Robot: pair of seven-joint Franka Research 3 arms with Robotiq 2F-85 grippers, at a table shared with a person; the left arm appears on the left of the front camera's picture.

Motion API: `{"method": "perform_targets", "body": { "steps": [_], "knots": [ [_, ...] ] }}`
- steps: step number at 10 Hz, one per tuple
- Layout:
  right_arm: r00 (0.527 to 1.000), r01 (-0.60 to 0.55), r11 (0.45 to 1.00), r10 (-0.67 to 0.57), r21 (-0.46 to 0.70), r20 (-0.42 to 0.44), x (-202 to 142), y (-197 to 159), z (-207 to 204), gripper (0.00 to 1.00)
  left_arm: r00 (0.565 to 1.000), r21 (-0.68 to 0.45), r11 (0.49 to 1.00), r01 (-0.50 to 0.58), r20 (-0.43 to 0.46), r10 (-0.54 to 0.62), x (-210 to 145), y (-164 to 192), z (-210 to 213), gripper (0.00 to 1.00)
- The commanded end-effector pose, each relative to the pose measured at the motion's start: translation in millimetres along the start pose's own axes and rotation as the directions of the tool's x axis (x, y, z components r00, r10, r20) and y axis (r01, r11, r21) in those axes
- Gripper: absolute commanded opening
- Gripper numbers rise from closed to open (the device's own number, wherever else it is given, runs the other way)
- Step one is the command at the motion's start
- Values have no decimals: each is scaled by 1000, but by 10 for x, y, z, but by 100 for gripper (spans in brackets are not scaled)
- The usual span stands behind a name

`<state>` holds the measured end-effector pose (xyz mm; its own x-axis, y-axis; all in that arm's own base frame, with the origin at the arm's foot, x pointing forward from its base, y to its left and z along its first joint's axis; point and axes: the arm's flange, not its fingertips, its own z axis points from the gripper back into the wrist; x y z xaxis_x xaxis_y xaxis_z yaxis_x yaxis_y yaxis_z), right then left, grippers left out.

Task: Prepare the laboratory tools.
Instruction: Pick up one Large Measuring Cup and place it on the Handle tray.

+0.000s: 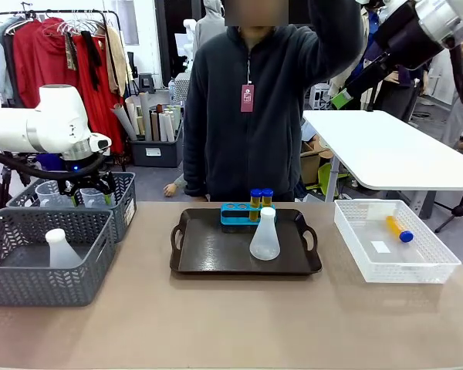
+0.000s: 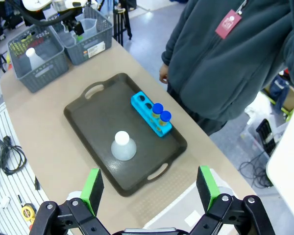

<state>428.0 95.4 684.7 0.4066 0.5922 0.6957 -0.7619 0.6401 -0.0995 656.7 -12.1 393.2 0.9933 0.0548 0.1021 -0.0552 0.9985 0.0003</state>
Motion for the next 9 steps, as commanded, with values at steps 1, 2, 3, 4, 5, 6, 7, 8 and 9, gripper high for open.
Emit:
{"method": "perform_targets", "body": {
  "steps": [1,2,3,4,5,6,7,8,9],
  "knots": [
    [1000,1,1000,-1,1,3,1,-7,15,100,1000,-2,1000,11,15,-11,-13,47,-11,72],
    [1000,1,1000,-1,1,3,1,-7,15,100,1000,2,1000,11,16,-11,-11,46,-16,53],
    [1000,1,1000,-1,1,3,1,-7,15,100,1000,3,1000,10,16,-10,-12,48,-13,34],
    [1000,1,1000,-1,1,3,1,-7,15,100,1000,2,1000,12,15,-12,-1,50,-16,15],
    [1000,1,1000,-1,1,3,1,-7,15,100,1000,3,1000,12,14,-12,-14,50,-9,0],
    [1000,1,1000,-1,1,3,1,-7,15,100,1000,2,1000,10,13,-10,-20,45,-9,0],
    [1000,1,1000,-1,1,3,1,-7,15,100,1000,1,1000,13,14,-13,-5,49,-11,0],
    [1000,1,1000,-1,1,3,1,-7,15,100,1000,0,1000,13,12,-13,-11,50,-6,0],
    [1000,1,1000,-1,1,3,1,-7,15,100,1000,-2,1000,13,10,-13,-13,47,-10,0]
  ]
}}
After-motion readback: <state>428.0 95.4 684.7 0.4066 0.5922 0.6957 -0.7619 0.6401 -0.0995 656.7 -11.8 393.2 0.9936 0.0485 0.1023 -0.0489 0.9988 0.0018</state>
